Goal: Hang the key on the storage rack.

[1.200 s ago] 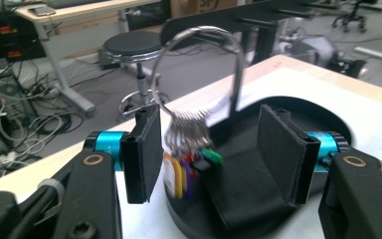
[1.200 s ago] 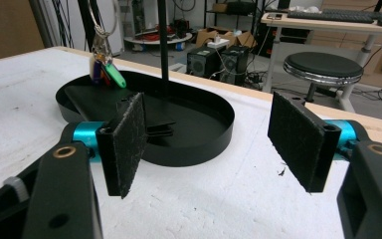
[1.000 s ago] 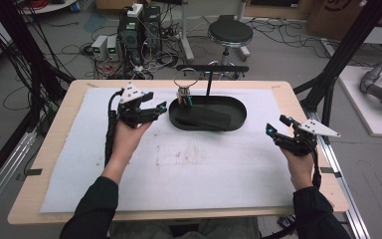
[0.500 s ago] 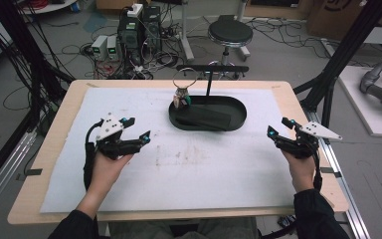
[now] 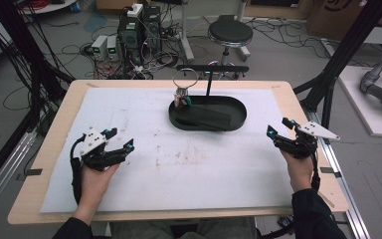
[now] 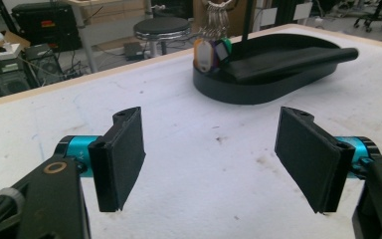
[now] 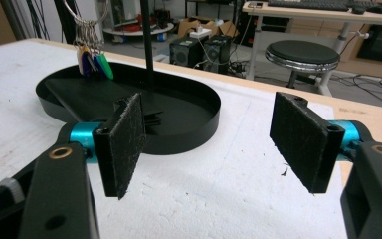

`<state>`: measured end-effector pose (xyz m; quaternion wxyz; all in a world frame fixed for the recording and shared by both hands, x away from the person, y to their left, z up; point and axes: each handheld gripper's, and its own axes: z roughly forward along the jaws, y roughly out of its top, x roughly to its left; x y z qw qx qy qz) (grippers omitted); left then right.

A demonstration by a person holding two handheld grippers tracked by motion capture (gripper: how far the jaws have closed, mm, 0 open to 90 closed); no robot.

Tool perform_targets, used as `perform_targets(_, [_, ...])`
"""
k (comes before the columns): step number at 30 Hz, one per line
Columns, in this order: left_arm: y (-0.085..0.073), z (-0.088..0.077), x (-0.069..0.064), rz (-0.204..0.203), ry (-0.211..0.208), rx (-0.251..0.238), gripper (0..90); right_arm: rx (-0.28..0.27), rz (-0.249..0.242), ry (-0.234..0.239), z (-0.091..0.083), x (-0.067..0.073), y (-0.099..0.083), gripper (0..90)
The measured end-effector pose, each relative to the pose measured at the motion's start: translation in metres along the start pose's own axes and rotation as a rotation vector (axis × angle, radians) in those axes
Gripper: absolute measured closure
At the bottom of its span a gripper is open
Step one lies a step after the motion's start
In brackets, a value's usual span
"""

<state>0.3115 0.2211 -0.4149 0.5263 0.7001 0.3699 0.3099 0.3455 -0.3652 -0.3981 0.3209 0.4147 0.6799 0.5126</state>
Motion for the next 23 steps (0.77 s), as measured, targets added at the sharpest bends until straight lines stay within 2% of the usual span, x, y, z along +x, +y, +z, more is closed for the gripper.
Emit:
perform_targets(5, [-0.001, 0.002, 0.004, 0.001, 0.003, -0.006, 26.9, 0.027, -0.011, -0.005, 0.001, 0.002, -0.001, 30.5])
perform_targets(9, [-0.001, 0.004, 0.001, 0.007, -0.009, -0.002, 26.8, 0.035, -0.013, -0.002, 0.001, 0.002, -0.002, 30.2])
perform_targets(18, [0.003, 0.006, -0.006, 0.016, -0.012, -0.002, 26.9, 0.025, -0.027, 0.002, -0.004, 0.006, -0.004, 30.2])
perform_targets(23, [0.003, 0.008, -0.007, 0.015, 0.000, -0.004, 26.8, 0.016, -0.016, -0.005, -0.007, 0.000, -0.004, 30.2])
